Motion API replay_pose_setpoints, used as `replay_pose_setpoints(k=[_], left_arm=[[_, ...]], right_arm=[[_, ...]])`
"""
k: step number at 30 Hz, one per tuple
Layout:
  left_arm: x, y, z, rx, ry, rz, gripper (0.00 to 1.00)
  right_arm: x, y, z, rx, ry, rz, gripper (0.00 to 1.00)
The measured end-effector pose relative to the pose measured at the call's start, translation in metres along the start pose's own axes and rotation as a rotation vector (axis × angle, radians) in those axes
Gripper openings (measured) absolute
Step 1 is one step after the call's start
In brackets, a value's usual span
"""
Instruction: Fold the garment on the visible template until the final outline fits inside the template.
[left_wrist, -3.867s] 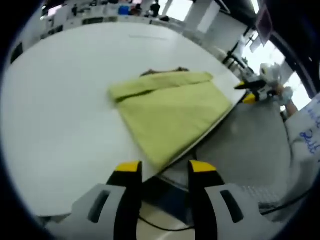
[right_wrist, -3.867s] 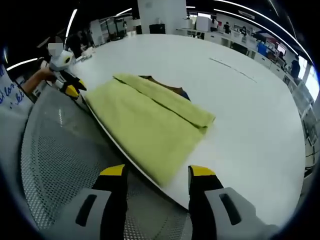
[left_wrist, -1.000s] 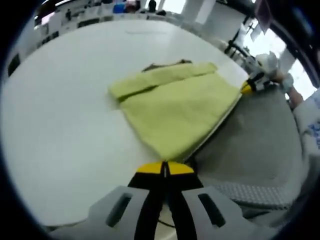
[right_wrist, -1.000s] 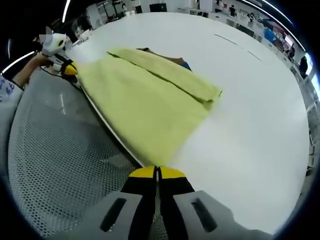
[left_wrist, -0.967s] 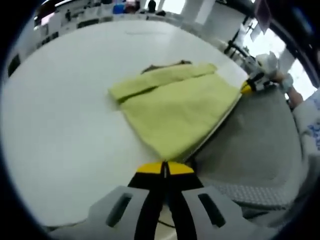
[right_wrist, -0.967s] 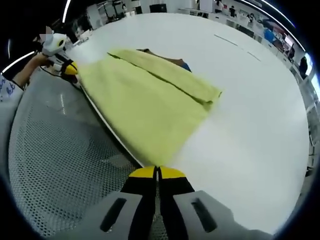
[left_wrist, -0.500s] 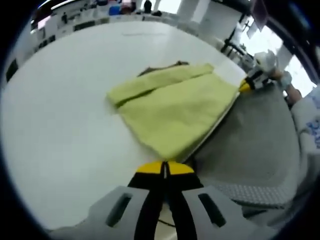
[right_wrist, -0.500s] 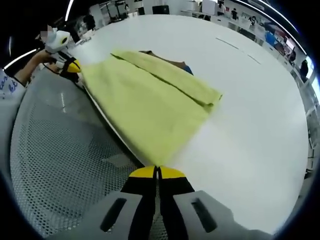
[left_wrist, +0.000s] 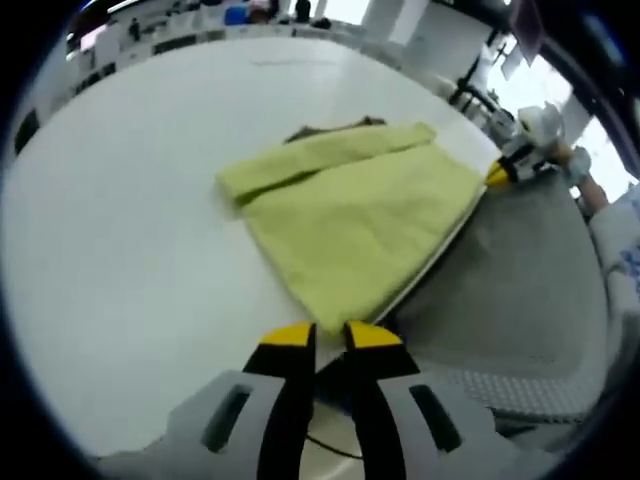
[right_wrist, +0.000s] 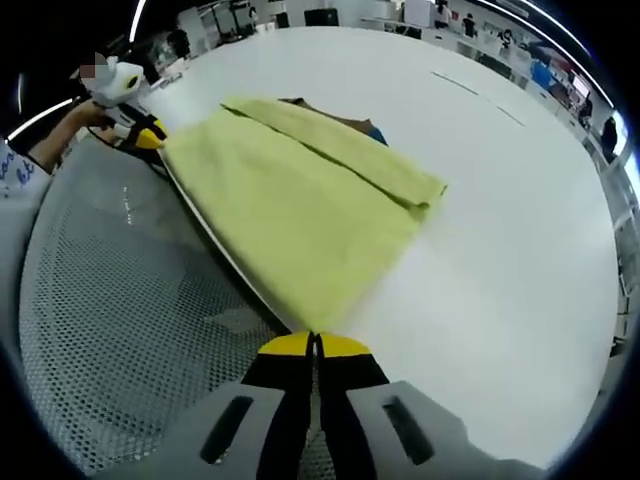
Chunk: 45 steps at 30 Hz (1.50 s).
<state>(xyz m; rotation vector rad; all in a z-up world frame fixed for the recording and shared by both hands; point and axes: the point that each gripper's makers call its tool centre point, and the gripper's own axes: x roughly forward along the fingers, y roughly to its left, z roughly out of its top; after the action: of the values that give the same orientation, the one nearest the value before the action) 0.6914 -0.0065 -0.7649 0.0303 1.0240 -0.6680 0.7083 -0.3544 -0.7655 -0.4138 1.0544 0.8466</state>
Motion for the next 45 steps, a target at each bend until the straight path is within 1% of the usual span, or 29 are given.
replay_pose_setpoints(k=[1, 2, 4, 6, 11, 15, 22, 27, 32, 36, 40, 45], left_arm=[[0.001, 0.0, 0.0, -0.025, 0.0, -0.002, 0.01], [0.001, -0.001, -0.001, -0.031, 0.008, -0.006, 0.01], [0.0, -0.002, 0.0, -0.027, 0.004, -0.009, 0.0], [-0.001, -0.003, -0.001, -0.036, 0.011, -0.015, 0.0], [-0.006, -0.005, -0.001, -0.021, 0.022, -0.021, 0.0], [-0.01, -0.006, 0.002, -0.003, 0.027, -0.022, 0.0], [-0.024, -0.008, 0.013, 0.016, -0.002, -0.023, 0.0], [-0.03, -0.015, 0.016, 0.054, 0.004, -0.029, 0.0], [-0.032, -0.017, 0.011, 0.077, 0.037, -0.043, 0.0], [-0.028, -0.017, 0.001, 0.071, 0.067, -0.049, 0.0], [-0.026, -0.019, -0.007, 0.053, 0.09, -0.057, 0.0], [-0.024, -0.022, -0.009, 0.077, 0.122, -0.067, 0.0]], right_arm=[[0.0, 0.0, 0.0, 0.0, 0.0, 0.0, 0.02], [0.0, 0.0, 0.0, 0.001, 0.0, 0.0, 0.02], [0.0, 0.0, 0.0, 0.004, -0.001, 0.0, 0.02], [-0.001, 0.001, 0.0, 0.003, -0.002, -0.001, 0.02], [-0.004, 0.002, 0.003, -0.005, -0.006, 0.003, 0.01], [-0.009, 0.004, 0.004, 0.005, -0.003, 0.011, 0.01], [-0.02, 0.009, 0.009, -0.003, -0.017, 0.013, 0.01], [-0.026, 0.012, 0.011, -0.018, -0.013, 0.016, 0.01], [-0.03, 0.013, 0.006, -0.033, 0.01, 0.019, 0.01], [-0.027, 0.016, 0.0, -0.032, 0.026, 0.03, 0.01], [-0.022, 0.015, -0.007, -0.02, 0.051, 0.024, 0.01], [-0.018, 0.013, -0.012, -0.019, 0.075, 0.025, 0.01]])
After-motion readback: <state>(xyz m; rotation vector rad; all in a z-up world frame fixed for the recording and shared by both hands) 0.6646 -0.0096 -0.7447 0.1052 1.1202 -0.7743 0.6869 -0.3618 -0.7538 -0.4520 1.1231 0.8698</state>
